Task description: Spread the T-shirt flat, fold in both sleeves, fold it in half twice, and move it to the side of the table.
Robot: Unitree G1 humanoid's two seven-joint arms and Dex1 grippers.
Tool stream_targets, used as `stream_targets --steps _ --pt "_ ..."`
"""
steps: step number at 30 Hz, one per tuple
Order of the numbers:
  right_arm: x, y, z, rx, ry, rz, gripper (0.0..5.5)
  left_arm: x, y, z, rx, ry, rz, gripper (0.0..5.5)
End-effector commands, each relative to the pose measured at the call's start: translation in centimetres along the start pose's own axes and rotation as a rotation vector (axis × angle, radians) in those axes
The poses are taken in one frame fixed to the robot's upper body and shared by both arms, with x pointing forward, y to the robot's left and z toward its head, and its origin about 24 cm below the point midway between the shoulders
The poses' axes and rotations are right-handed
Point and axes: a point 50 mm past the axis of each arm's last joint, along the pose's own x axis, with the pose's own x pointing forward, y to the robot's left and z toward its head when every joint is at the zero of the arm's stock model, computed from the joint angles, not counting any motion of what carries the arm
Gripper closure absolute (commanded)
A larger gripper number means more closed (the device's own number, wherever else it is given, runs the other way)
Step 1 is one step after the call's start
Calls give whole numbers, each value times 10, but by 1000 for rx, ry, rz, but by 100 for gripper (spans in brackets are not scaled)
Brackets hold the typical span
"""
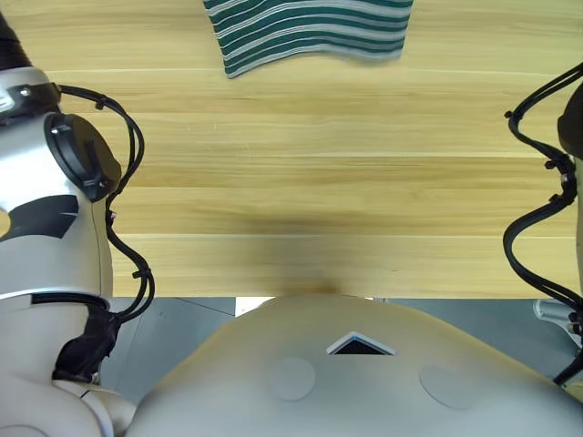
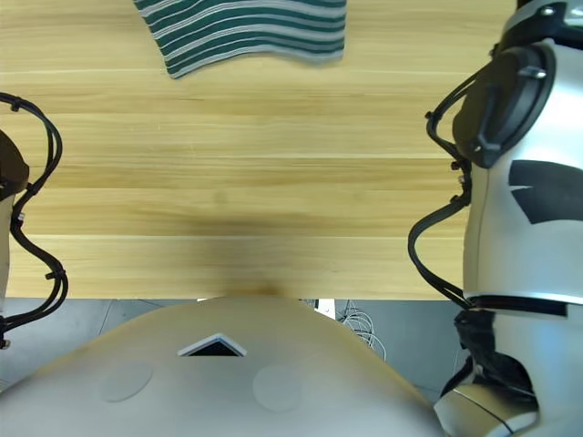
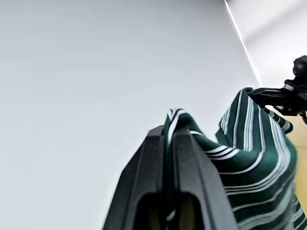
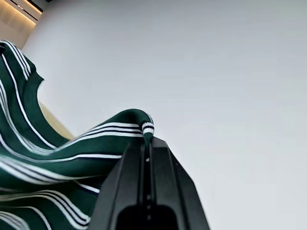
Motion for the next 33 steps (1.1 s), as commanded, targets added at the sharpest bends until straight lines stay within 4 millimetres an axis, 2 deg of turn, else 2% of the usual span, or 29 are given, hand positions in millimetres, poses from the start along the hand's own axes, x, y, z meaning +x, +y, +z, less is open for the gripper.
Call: stream_targets --steps 1,4,7,11,14,18,21,26,28,33 --pt "0 2 8 -38 -21 22 550 5 -18 -12 -7 58 22 546" --pt "-1 2 8 -45 -10 8 550 10 -23 -20 -12 100 29 546" --pt "-4 1 -2 -28 45 -36 550 13 -25 -39 -16 189 31 546" --pt "7 -1 -14 -35 158 -134 550 28 -4 -59 -12 283 120 546" --pt "15 1 -29 -13 299 -199 550 44 8 -71 -15 354 207 546" --pt "25 19 -57 75 471 -280 550 60 5 -86 7 458 314 546" --pt "34 27 -62 96 501 -345 550 70 7 -80 70 492 392 546" --pt "45 32 -60 112 502 -399 550 87 25 -38 156 420 515 546" --pt "45 35 -63 110 522 -399 550 91 27 -28 161 394 529 546" --pt "34 37 -74 142 558 -417 550 103 13 -34 177 415 463 546"
